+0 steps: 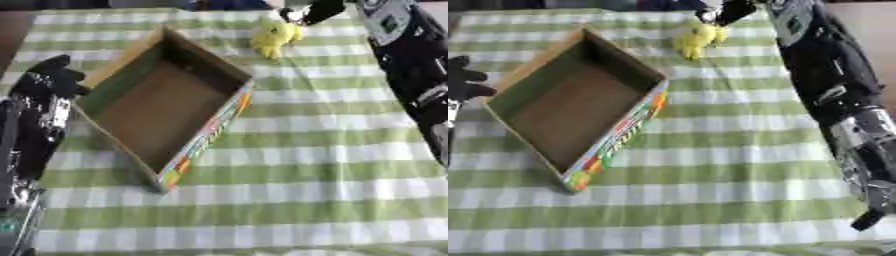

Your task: Pick up objects on the table and place them in the box.

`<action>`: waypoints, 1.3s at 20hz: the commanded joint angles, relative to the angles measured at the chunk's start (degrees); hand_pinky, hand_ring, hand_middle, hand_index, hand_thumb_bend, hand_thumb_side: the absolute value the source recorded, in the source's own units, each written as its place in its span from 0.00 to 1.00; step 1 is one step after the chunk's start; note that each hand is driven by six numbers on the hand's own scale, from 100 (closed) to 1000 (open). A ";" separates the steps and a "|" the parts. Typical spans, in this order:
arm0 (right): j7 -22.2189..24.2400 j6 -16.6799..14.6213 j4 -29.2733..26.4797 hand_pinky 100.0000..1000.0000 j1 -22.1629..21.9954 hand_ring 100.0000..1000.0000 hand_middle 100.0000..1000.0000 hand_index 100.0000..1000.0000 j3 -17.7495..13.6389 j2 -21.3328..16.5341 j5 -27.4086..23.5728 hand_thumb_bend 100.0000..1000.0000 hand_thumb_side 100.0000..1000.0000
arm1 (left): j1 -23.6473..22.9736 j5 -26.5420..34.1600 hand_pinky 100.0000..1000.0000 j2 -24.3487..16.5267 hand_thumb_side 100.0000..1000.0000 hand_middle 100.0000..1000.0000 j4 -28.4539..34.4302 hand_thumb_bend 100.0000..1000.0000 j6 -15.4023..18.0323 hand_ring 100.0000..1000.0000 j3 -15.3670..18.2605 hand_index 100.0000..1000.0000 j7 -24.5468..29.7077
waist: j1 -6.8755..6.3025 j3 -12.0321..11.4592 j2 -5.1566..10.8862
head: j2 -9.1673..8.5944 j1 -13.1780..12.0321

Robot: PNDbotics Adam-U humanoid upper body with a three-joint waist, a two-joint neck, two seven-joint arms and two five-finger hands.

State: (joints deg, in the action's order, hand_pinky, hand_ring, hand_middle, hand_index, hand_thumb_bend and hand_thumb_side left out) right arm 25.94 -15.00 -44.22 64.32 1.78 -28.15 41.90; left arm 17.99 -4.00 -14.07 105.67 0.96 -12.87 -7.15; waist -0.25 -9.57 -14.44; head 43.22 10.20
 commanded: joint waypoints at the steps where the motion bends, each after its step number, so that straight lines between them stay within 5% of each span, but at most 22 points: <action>1: 1.01 -0.27 0.09 0.84 0.81 0.75 0.79 0.98 -0.22 -1.15 1.51 0.26 0.26 | 0.70 -0.02 0.77 -0.13 0.66 0.60 0.90 0.20 0.00 0.58 -0.07 0.83 0.48 | -0.03 -0.09 1.20 | -0.35 0.01; 13: 5.08 -1.12 1.81 0.85 0.32 0.77 0.80 0.99 -0.53 -1.37 5.97 0.30 0.25 | 0.76 -0.44 0.78 -0.14 0.67 0.60 0.87 0.21 -0.15 0.58 -0.07 0.83 1.55 | -0.09 -0.22 1.10 | -0.50 0.07; 26: 4.00 0.21 3.66 0.85 -0.27 0.77 0.80 0.99 -1.50 -1.73 5.89 0.28 0.27 | 1.02 -0.44 0.78 -0.02 0.67 0.60 1.08 0.21 -0.19 0.58 -0.23 0.83 2.16 | -0.39 -1.59 -0.06 | -0.29 -0.23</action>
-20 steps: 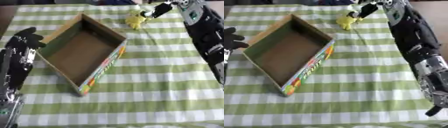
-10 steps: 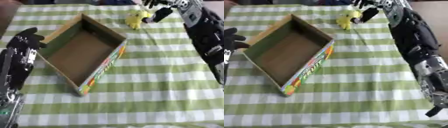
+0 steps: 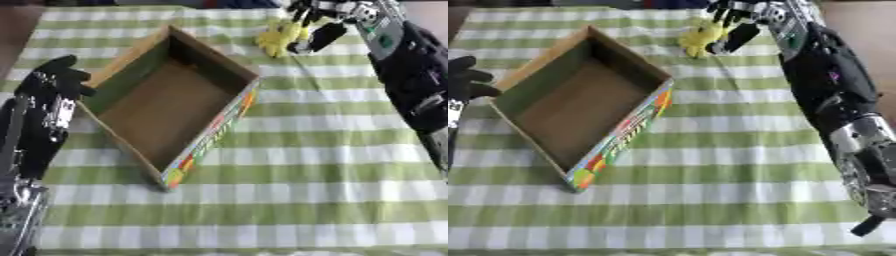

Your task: Pick up objects on the table and place them in the box.

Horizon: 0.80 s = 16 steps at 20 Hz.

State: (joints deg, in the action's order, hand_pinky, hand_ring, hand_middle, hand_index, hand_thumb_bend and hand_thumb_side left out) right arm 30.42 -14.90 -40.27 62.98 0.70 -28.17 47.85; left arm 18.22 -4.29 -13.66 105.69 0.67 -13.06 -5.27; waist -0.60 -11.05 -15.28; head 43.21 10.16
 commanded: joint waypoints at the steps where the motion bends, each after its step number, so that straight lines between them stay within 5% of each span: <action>1: -0.58 0.16 -0.28 0.85 1.08 0.77 0.80 0.99 -0.42 -1.72 -0.11 0.27 0.28 | 0.82 -0.14 0.78 -0.42 0.67 0.60 1.07 0.21 0.11 0.58 -0.07 0.83 0.31 | -0.06 -0.18 0.69 | -0.24 -0.19; 16: -3.91 2.01 0.53 0.84 0.87 0.76 0.79 0.98 -0.86 -1.52 1.74 0.24 0.29 | 1.00 0.00 0.78 -0.26 0.67 0.60 1.07 0.20 0.18 0.58 -0.29 0.83 0.67 | -0.38 -0.59 -0.30 | 0.30 -0.27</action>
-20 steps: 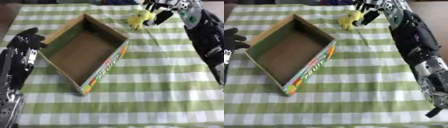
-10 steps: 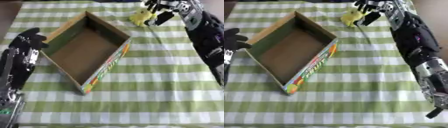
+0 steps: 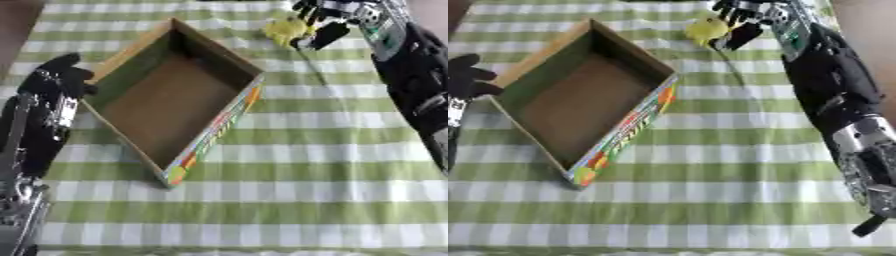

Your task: Pick up objects on the table and place them in the box.

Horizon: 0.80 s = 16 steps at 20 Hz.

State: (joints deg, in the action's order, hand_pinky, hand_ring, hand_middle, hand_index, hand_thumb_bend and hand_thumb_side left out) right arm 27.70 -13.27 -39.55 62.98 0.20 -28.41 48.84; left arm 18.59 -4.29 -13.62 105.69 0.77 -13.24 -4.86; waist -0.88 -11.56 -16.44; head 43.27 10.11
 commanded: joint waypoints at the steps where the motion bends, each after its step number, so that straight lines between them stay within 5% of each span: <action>1: -1.65 0.47 -0.36 0.84 0.98 0.76 0.79 0.98 -0.39 -1.33 0.88 0.24 0.29 | 0.63 0.01 0.78 -0.30 0.67 0.60 1.07 0.20 0.09 0.58 -0.10 0.83 0.26 | -0.09 -0.04 0.86 | 0.29 -0.29; 16: -2.84 0.73 -1.50 0.84 3.50 0.77 0.79 0.98 -0.68 -2.21 1.11 0.24 0.29 | 0.30 0.02 0.78 -0.38 0.68 0.61 0.79 0.19 0.27 0.58 -0.07 0.83 0.30 | 0.16 0.59 1.20 | 0.72 -0.88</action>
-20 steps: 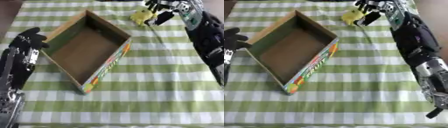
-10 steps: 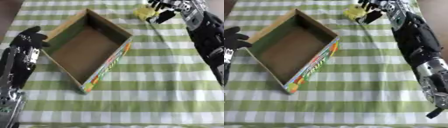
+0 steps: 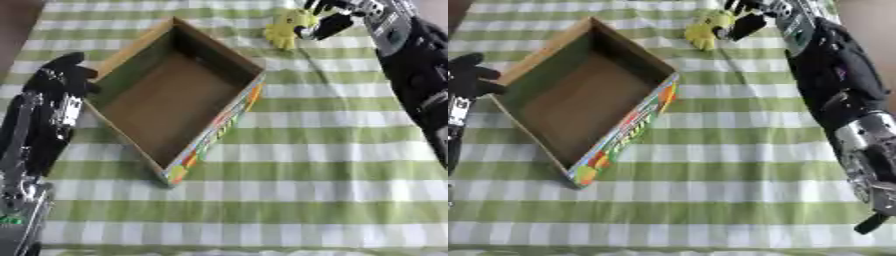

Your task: Pick up objects on the table and place them in the box.

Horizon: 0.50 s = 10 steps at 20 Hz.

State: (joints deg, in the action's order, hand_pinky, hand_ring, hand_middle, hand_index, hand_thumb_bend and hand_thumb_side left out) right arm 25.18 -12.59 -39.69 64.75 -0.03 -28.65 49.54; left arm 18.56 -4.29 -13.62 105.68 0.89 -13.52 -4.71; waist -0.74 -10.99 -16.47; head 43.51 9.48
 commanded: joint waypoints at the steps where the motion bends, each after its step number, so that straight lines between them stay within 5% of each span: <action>1: -0.37 0.04 -1.39 0.84 1.80 0.77 0.79 0.98 -0.46 -2.06 0.43 0.24 0.29 | 0.32 0.03 0.78 -0.37 0.68 0.61 0.78 0.19 0.18 0.58 0.20 0.83 0.16 | 0.04 0.02 1.22 | 0.46 -0.26; 10: -0.46 0.66 -0.65 0.84 1.25 0.77 0.79 0.98 -0.81 -2.83 0.60 0.24 0.29 | 0.39 0.13 0.78 -0.28 0.68 0.61 0.74 0.19 0.35 0.58 0.01 0.83 0.35 | -0.03 -0.59 0.43 | 0.19 -0.20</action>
State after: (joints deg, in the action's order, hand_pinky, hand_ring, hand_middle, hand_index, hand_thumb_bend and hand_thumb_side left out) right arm 24.87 -12.19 -39.69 64.98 -0.38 -29.61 49.79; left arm 18.55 -4.28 -13.62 105.67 1.07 -13.56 -4.52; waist -0.68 -11.49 -17.06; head 43.55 9.27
